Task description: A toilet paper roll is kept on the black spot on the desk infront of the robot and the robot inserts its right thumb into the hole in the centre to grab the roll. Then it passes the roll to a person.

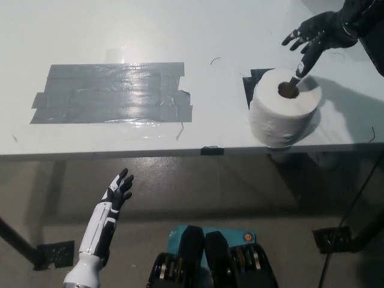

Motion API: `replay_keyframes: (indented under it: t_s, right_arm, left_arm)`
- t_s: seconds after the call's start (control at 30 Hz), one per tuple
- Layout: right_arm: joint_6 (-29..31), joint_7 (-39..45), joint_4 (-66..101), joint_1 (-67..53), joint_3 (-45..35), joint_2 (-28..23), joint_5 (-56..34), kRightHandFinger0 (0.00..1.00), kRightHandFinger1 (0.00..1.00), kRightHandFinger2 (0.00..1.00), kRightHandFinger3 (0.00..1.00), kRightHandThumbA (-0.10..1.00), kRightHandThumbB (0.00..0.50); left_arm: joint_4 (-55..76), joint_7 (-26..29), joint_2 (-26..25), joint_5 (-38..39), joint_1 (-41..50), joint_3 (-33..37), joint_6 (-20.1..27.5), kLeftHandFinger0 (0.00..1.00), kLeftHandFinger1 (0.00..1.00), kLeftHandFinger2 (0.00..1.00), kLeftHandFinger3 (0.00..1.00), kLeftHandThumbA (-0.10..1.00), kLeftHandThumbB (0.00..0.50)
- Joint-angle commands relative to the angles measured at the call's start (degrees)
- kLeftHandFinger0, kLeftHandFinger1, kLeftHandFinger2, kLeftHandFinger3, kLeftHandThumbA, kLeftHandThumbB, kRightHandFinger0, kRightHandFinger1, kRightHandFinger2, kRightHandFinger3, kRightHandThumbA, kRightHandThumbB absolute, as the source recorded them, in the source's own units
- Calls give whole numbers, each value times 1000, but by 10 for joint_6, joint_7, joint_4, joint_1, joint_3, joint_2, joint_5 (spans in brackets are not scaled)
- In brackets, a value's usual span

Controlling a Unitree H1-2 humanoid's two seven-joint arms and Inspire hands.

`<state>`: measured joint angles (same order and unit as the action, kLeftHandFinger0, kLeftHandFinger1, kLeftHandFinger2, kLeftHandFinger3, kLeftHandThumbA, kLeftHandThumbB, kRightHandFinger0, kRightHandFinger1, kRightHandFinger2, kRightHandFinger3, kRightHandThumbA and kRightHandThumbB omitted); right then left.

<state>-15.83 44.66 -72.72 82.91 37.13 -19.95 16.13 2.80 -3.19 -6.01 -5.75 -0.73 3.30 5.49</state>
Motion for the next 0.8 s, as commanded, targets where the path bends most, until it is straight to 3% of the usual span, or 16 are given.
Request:
replay_keyframes:
  t_s: [0.0,0.1,0.4,0.57,0.77]
  right_arm:
    - [43,20,1,36,-1,-10,29,1000,1000,1000,1000,1000,398]
    - [35,22,2,31,-1,-7,37,1000,1000,1000,1000,1000,408]
    - [58,0,1,13,-10,1,50,1000,1000,1000,1000,1000,376]
    - [48,-24,-4,5,-23,6,53,1000,1000,1000,1000,1000,416]
    - [55,-46,-11,0,-41,11,53,1000,1000,1000,1000,1000,411]
  left_arm:
    - [22,-5,-6,-7,-11,3,-1,1000,1000,1000,1000,1000,104]
    - [18,-4,-5,-7,-10,4,2,1000,1000,1000,1000,1000,108]
    - [13,-7,-6,-7,-10,5,9,1000,1000,1000,1000,1000,106]
    - [15,-8,-6,-8,-9,6,6,1000,1000,1000,1000,1000,112]
    - [19,-8,-6,-12,-11,6,0,1000,1000,1000,1000,1000,112]
